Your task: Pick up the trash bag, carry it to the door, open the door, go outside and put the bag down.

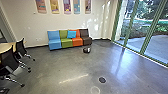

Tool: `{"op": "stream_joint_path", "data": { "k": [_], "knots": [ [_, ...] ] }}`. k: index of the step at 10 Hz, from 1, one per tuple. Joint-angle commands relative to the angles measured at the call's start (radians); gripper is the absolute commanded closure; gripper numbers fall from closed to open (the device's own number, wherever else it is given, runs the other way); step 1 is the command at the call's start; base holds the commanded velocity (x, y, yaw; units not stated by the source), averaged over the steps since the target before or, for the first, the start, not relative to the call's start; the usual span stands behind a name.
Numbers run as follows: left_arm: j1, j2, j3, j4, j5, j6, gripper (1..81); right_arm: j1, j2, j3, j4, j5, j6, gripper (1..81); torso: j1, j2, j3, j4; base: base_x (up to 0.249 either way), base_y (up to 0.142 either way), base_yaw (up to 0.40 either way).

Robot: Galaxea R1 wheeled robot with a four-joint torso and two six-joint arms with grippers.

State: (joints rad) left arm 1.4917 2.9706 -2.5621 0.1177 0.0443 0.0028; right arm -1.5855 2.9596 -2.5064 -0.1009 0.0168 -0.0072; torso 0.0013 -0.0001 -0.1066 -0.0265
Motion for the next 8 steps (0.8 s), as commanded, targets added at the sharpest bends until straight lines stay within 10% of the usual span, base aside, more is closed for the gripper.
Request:
{"op": "stream_joint_path", "data": {
  "k": [1,8],
  "knots": [
    [-0.034,-0.007,0.006,0.01,0.057,0.006,1.0,0.014,0.005,0.012,-0.02,-0.061,-0.011,1.0,0.0,0.0,0.0,0.0,0.072,0.0,0.0],
    [-0.034,-0.01,0.006,0.013,0.057,0.006,1.0,0.011,0.009,0.012,-0.022,-0.061,-0.013,1.0,-0.001,0.0,0.0,0.0,0.106,0.0,0.0]
  ]
}}
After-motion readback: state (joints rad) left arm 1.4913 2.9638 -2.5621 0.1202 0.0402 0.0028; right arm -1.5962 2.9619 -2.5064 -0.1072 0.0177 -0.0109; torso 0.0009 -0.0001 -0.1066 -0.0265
